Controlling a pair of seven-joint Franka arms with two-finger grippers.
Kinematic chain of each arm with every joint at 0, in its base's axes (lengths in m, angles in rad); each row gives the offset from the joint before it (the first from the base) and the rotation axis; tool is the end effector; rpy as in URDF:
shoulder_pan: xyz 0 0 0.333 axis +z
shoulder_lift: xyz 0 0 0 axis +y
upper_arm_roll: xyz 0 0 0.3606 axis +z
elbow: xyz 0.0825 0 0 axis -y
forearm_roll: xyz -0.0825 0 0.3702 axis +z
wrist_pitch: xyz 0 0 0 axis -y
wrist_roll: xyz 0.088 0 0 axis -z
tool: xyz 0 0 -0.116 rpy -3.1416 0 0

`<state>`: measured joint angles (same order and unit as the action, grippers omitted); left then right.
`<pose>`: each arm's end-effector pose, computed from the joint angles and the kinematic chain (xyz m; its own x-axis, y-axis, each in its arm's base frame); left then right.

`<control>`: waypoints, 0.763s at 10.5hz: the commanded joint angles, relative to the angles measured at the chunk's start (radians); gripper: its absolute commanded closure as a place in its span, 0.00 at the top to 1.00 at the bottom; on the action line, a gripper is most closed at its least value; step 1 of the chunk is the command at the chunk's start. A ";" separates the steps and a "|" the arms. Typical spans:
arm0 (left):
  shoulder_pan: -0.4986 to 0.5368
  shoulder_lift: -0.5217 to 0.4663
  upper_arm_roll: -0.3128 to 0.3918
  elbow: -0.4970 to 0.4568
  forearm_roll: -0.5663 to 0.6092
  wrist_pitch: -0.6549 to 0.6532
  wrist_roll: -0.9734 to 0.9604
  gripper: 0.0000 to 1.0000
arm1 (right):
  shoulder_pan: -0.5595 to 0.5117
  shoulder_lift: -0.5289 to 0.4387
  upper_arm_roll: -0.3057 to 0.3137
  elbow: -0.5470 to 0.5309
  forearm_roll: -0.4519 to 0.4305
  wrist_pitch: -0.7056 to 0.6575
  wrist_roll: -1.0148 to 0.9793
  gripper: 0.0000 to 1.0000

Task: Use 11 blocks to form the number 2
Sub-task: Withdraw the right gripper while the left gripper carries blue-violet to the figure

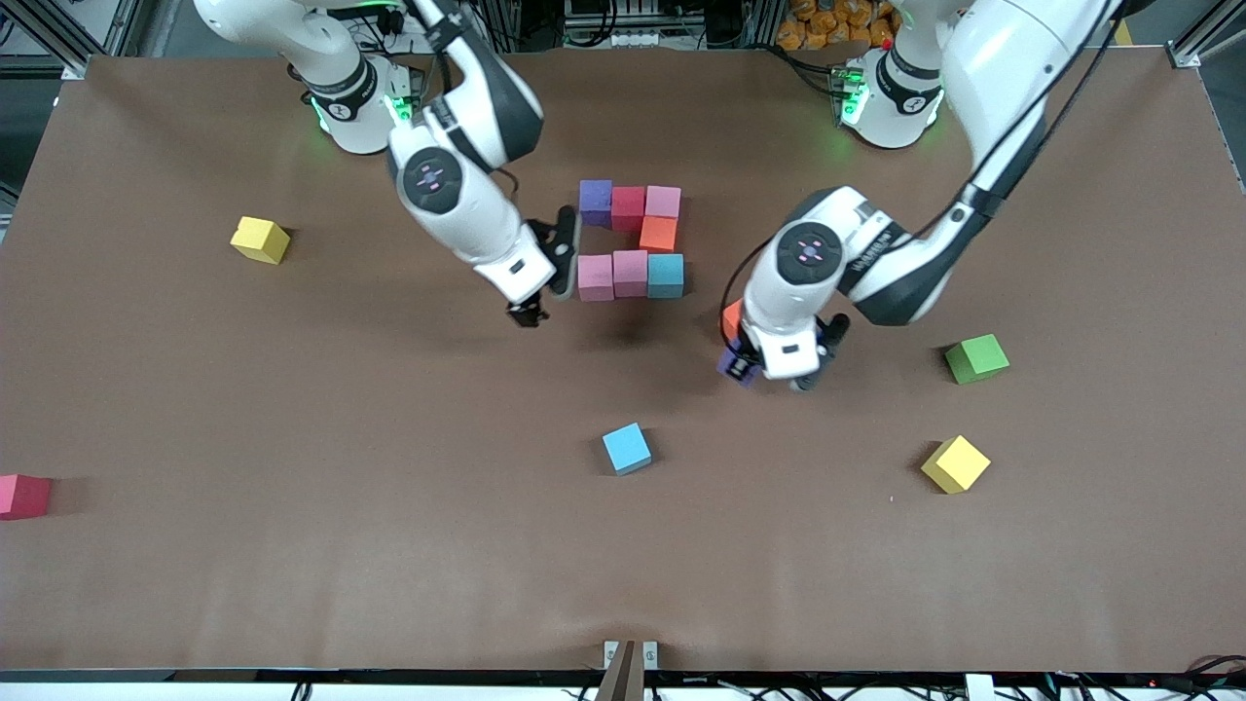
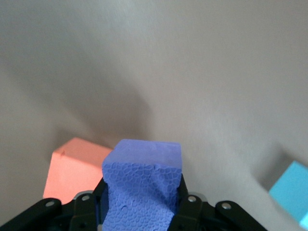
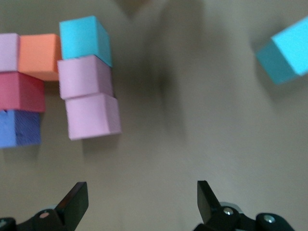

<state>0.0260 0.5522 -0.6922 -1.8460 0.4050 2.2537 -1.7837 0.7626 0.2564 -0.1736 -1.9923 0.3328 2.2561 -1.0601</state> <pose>0.5444 -0.3513 0.3210 0.5953 0.8029 -0.0304 0.8034 -0.5954 0.0076 0.4906 0.3477 0.3808 0.1334 0.9740 0.1829 0.9873 -0.1144 -0.1105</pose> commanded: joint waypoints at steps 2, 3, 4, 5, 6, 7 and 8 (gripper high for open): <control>-0.086 0.011 0.003 0.033 -0.003 -0.013 0.108 0.00 | -0.031 0.027 -0.064 0.017 -0.102 0.070 -0.049 1.00; -0.101 0.032 0.003 0.060 -0.003 -0.023 0.147 0.00 | -0.051 0.030 -0.067 0.015 -0.141 0.118 -0.047 1.00; -0.124 0.052 0.005 0.097 -0.003 -0.046 0.188 0.00 | -0.069 0.061 -0.090 0.015 -0.140 0.193 -0.040 1.00; -0.138 0.064 0.006 0.120 -0.003 -0.051 0.217 0.00 | -0.075 0.094 -0.118 0.015 -0.143 0.294 -0.061 1.00; -0.161 0.067 0.008 0.132 0.003 -0.054 0.248 0.00 | -0.075 0.130 -0.136 0.018 -0.144 0.384 -0.110 1.00; -0.184 0.077 0.011 0.143 0.003 -0.054 0.279 0.00 | -0.078 0.160 -0.136 0.021 -0.140 0.469 -0.132 1.00; -0.201 0.090 0.013 0.172 0.003 -0.055 0.291 0.00 | -0.086 0.177 -0.136 0.030 -0.126 0.509 -0.120 1.00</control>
<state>-0.1364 0.6137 -0.6890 -1.7345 0.4052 2.2262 -1.5289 0.6791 0.3967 -0.3094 -1.9882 0.2020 2.7101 -1.1698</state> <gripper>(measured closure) 0.454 0.000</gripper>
